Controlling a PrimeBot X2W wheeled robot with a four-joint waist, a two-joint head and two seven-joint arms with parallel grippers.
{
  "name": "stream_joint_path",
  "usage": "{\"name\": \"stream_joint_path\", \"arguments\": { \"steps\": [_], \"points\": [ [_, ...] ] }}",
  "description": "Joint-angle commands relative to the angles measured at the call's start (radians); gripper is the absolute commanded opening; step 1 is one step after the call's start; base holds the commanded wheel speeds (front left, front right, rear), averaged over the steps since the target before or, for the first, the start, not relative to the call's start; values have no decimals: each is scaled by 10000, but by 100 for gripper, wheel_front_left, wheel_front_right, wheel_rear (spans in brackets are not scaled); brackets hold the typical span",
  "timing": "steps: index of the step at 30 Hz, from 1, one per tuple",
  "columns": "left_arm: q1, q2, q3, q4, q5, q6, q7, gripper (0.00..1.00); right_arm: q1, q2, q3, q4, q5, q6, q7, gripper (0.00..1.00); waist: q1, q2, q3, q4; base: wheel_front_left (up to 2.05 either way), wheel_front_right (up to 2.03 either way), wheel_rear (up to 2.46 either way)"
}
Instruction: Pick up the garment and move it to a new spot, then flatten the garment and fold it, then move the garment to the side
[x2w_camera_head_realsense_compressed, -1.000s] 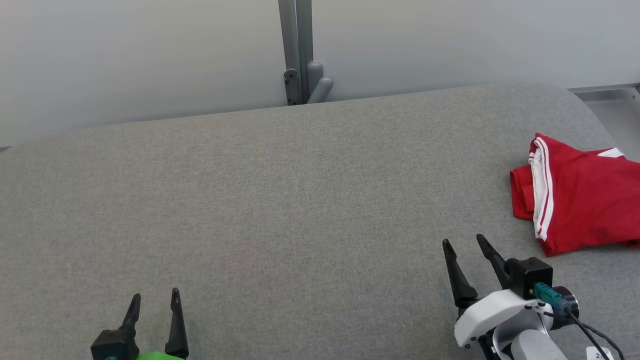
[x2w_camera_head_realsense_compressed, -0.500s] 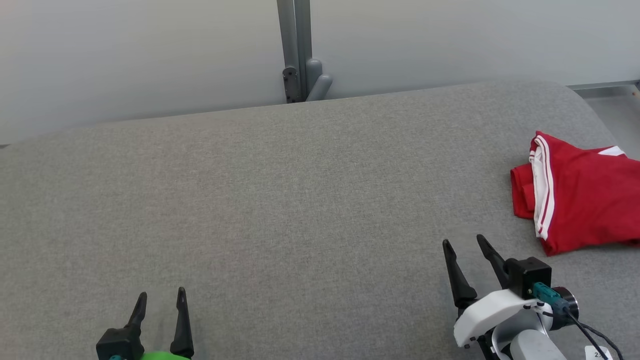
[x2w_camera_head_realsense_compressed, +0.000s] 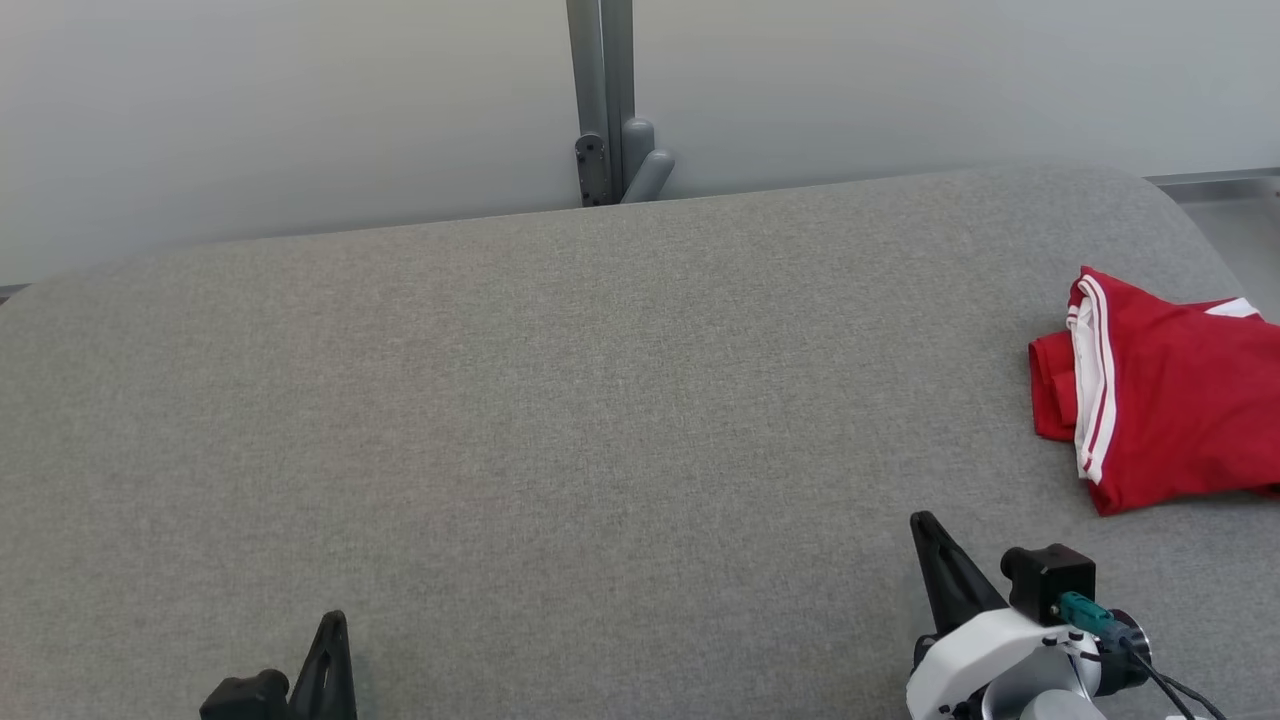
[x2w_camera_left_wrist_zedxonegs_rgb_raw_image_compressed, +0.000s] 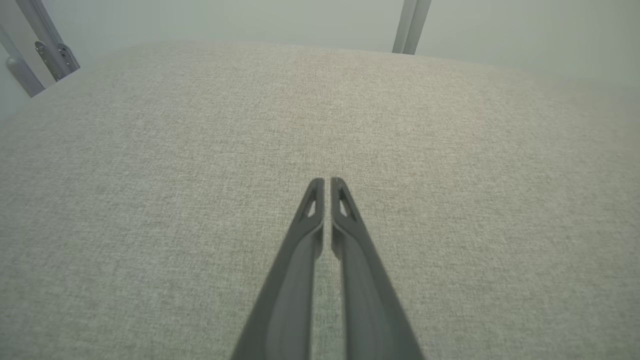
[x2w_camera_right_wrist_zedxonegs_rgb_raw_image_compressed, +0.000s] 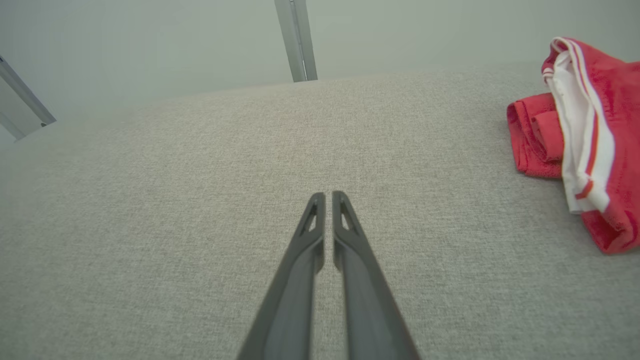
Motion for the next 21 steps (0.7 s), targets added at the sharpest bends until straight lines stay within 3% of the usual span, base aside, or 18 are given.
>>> {"name": "stream_joint_path", "arguments": {
  "steps": [1, 21],
  "points": [
    [-183, 16, 137, -50, -428, -29, 181, 0, -155, -9, -106, -114, 450, 0, 132, 0, 0, 0, 0, 7, 0, 0, 0],
    [-538, 33, 343, -501, -3880, -234, 1024, 0, -156, -23, -612, -662, 3915, -1, 1009, 0, 0, 4, 2, 79, 0, 0, 0]
  ]
}}
